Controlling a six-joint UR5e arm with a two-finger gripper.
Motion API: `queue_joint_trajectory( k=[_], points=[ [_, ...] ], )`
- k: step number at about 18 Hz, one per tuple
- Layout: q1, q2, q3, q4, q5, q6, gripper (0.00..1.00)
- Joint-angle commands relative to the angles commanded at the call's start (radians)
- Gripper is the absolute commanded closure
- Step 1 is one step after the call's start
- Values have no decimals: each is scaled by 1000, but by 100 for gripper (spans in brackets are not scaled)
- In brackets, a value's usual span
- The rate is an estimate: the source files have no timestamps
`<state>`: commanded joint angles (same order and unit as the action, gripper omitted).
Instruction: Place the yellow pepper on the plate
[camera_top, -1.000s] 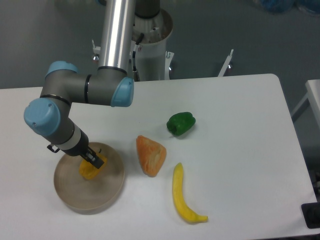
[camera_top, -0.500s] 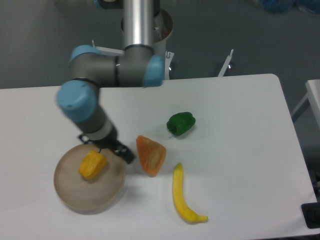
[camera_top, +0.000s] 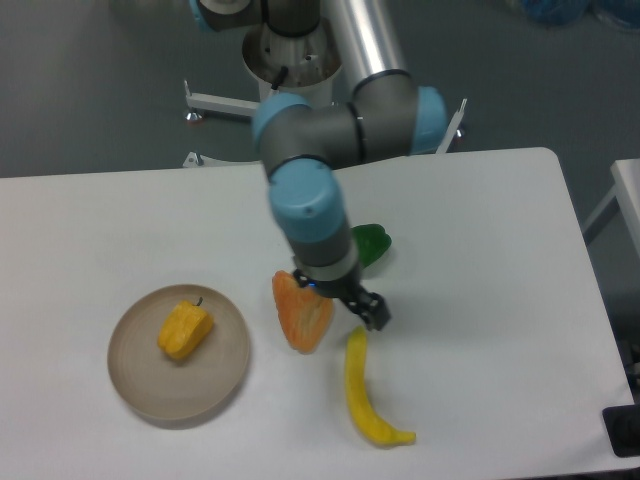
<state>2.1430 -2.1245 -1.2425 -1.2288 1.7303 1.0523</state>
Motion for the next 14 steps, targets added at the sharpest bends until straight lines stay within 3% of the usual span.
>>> queue_joint_trajectory(
  k=[7,14],
  points=[
    [5,-11,-23,57,-2,5,0],
    [5,-11,-18,58,-2,5,0]
  ],
)
